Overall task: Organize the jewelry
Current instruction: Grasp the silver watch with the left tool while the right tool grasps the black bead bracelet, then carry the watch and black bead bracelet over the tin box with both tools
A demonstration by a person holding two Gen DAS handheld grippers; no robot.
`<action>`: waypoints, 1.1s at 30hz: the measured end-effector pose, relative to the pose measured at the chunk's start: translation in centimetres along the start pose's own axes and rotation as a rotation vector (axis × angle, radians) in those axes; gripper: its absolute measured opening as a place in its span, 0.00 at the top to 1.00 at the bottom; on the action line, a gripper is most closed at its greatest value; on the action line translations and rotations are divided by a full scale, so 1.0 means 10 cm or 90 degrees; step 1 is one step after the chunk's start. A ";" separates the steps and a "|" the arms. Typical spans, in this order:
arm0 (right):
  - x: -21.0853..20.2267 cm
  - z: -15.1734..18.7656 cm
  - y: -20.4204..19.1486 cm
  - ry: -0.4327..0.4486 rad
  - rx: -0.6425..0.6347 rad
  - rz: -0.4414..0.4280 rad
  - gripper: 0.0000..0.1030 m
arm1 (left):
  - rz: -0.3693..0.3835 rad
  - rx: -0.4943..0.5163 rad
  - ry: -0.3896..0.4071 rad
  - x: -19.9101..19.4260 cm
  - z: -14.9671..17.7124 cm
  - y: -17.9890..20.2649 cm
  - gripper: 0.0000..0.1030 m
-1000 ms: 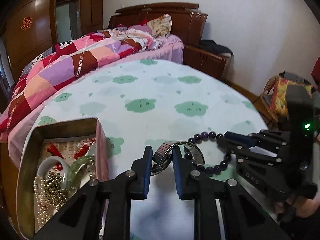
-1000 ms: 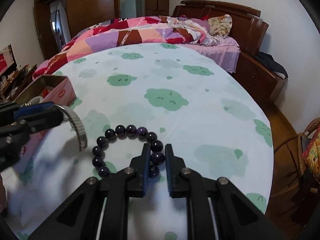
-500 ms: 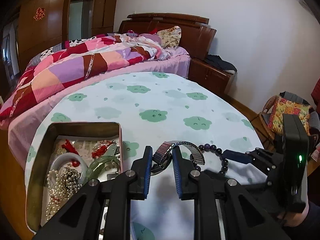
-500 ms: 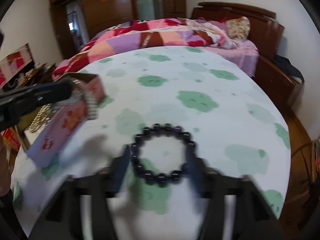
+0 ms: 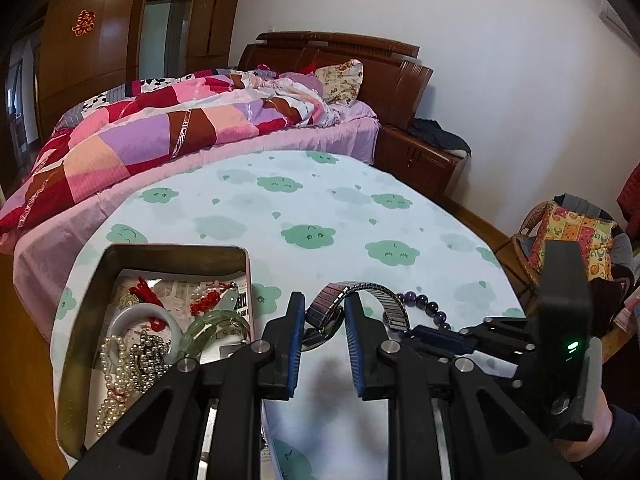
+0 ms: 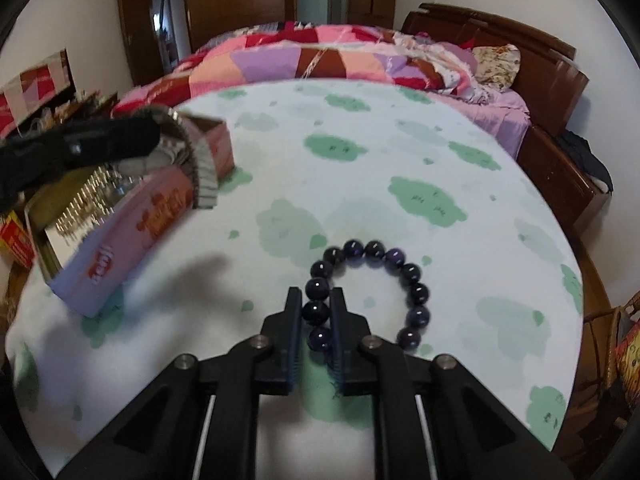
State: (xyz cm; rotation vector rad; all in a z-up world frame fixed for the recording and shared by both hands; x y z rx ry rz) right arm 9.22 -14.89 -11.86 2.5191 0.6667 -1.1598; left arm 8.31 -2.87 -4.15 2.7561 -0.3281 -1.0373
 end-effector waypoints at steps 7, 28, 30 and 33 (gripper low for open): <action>-0.36 -0.17 0.04 0.057 0.047 -0.048 0.85 | 0.011 -0.005 0.021 -0.17 -0.08 -0.02 0.81; -0.71 -0.67 -0.25 0.129 0.013 -0.080 0.85 | -0.005 -0.025 0.070 -0.60 -0.24 -0.28 0.81; -0.72 -0.73 -0.30 0.134 0.007 -0.081 0.85 | -0.009 -0.028 0.072 -0.62 -0.24 -0.31 0.81; -0.75 -0.79 -0.37 0.141 -0.005 -0.085 0.85 | -0.016 -0.033 0.074 -0.64 -0.24 -0.37 0.81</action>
Point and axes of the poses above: each gripper's, at about its wrist camera, not at the fingertips, and x roughly the way its jaws point, y to its right, z to its underside, the point moved 4 cm from there along x, roughly the way its jaws point, and after that the axes turned 4 degrees about -x, right-handed, at the moved point
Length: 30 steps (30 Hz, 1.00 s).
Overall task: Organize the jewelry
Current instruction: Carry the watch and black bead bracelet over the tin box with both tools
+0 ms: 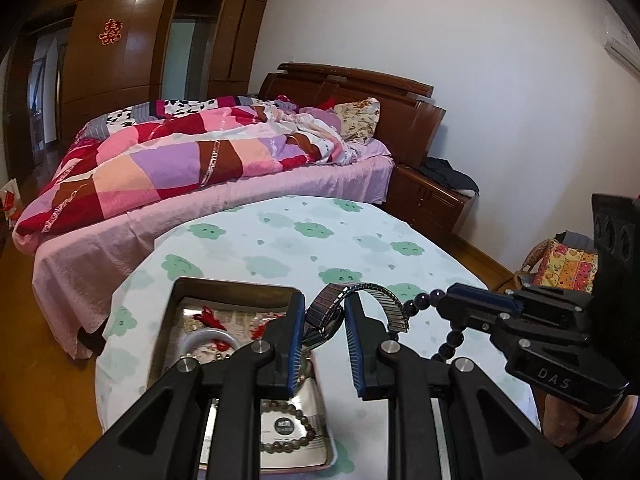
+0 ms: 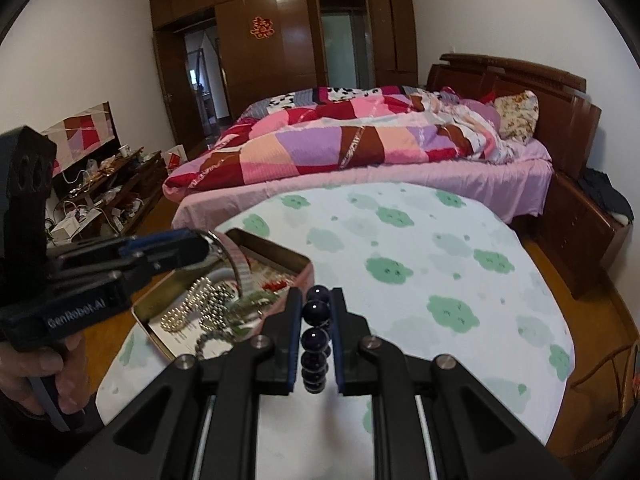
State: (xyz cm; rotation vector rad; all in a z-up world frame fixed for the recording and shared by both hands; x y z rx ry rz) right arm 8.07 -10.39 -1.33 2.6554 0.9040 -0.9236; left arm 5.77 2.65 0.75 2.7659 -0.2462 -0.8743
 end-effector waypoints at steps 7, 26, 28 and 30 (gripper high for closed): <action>0.08 -0.17 -0.20 0.007 -0.029 -0.010 0.85 | -0.015 -0.016 0.001 -0.01 0.00 -0.17 0.81; 0.43 -0.35 -0.63 -0.004 -0.073 -0.040 0.85 | -0.047 -0.061 -0.022 0.12 0.11 -0.57 0.81; 0.48 -0.34 -0.66 -0.009 -0.075 -0.043 0.85 | -0.048 -0.064 -0.027 0.15 0.13 -0.60 0.81; 0.53 -0.33 -0.68 -0.014 -0.076 -0.045 0.85 | -0.052 -0.067 -0.032 0.18 0.15 -0.63 0.81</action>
Point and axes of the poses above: each gripper's, at about its wrist camera, not at the fingertips, and x roughly the way its jaws point, y to its right, z to its underside, the point moved 4 cm from there along x, roughly the way its jaws point, and after that the axes turned 4 degrees about -x, right-handed, at the moved point
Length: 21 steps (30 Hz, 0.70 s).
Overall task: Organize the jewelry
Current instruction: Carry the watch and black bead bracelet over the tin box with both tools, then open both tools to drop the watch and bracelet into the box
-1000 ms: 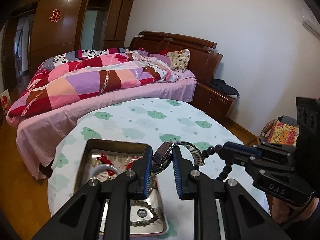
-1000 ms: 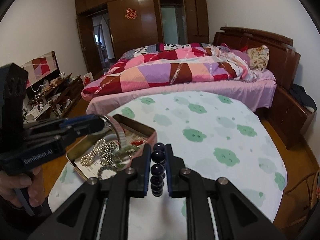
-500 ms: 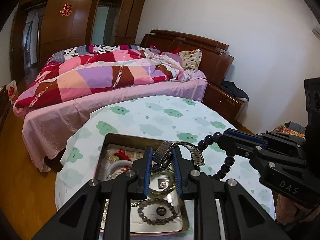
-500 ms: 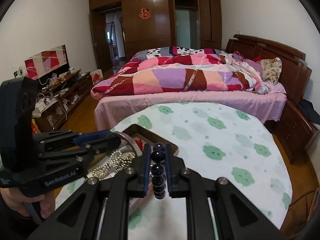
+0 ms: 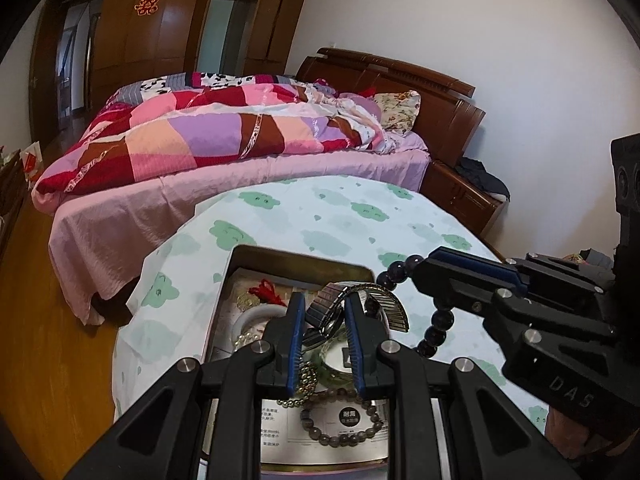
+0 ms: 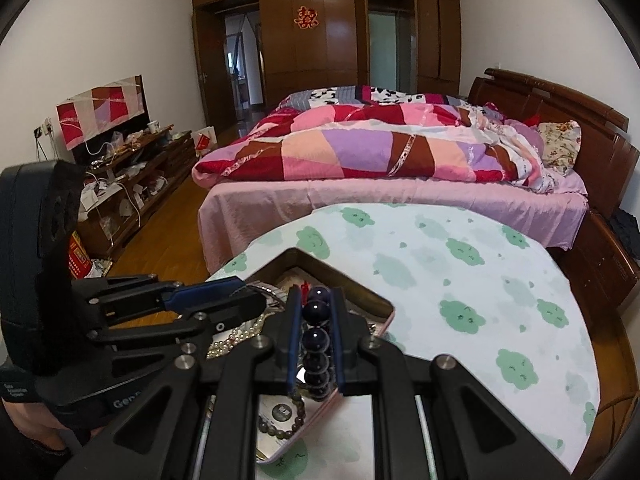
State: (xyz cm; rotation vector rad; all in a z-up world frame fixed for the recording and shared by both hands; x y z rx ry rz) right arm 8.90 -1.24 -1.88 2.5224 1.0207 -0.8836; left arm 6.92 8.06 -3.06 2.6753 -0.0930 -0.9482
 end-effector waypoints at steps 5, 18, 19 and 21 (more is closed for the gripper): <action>0.16 0.07 -0.04 -0.015 0.001 -0.006 0.85 | -0.011 -0.007 -0.019 0.12 0.07 -0.09 0.80; 0.45 0.30 -0.06 -0.062 0.012 -0.012 0.82 | -0.053 -0.012 -0.045 0.24 0.17 -0.21 0.64; 0.44 0.31 -0.04 -0.063 0.012 -0.006 0.81 | -0.061 -0.011 -0.040 0.23 0.16 -0.22 0.60; 0.42 0.33 -0.02 -0.064 0.010 0.009 0.73 | -0.069 -0.016 -0.032 0.20 0.14 -0.23 0.47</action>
Point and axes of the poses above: each gripper's, at about its wrist camera, not at the fingertips, and x roughly the way its jaws point, y to its right, z to its underside, the point moved 4 cm from there along x, roughly the way its jaws point, and after that the axes turned 4 degrees about -x, right-handed, at the moved point
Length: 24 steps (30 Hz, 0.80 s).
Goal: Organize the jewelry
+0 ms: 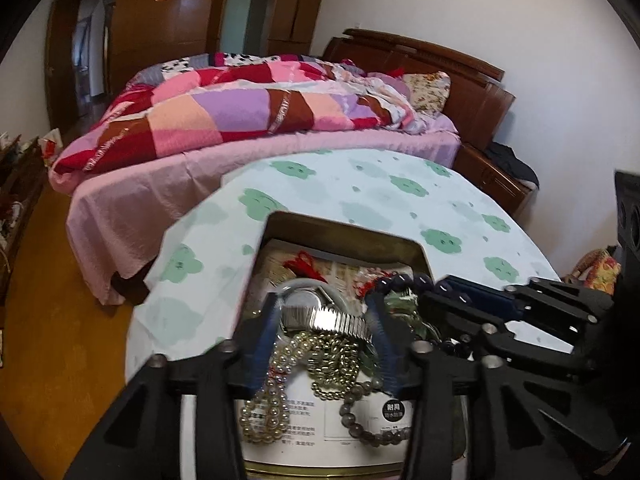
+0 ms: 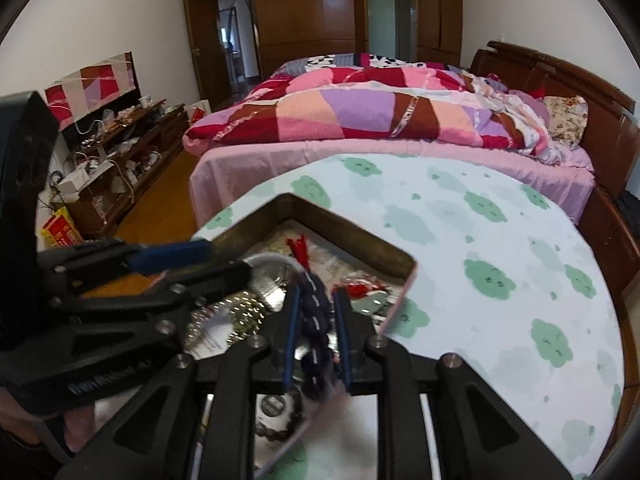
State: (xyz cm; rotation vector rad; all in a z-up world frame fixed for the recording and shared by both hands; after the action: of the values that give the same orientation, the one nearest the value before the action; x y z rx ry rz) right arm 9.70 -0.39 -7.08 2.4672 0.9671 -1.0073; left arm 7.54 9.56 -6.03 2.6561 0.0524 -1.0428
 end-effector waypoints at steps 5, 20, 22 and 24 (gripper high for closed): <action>-0.15 0.05 0.14 0.015 0.019 0.065 0.40 | -0.005 -0.011 0.029 -0.19 -0.06 -0.03 0.37; -0.47 0.02 0.17 0.065 0.028 0.088 0.31 | -0.033 0.015 0.075 -0.49 -0.13 0.01 0.35; -0.49 0.02 0.18 0.072 0.031 0.090 0.30 | -0.036 0.016 0.076 -0.50 -0.13 0.01 0.35; -0.50 0.01 0.20 0.076 0.034 0.091 0.30 | -0.039 0.016 0.077 -0.50 -0.14 0.00 0.35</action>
State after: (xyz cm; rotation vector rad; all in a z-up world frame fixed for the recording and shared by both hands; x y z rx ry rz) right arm 8.34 -4.25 -3.57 2.6248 0.7939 -0.8587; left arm 4.77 10.24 -1.73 2.7544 0.1465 -0.9049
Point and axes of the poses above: each gripper's, at about its wrist camera, not at the fingertips, and x roughly the way its jaws point, y to its right, z to its underside, the point moved 4 cm from there along x, roughly the way its jaws point, and after that the axes turned 4 degrees about -x, right-handed, at the moved point
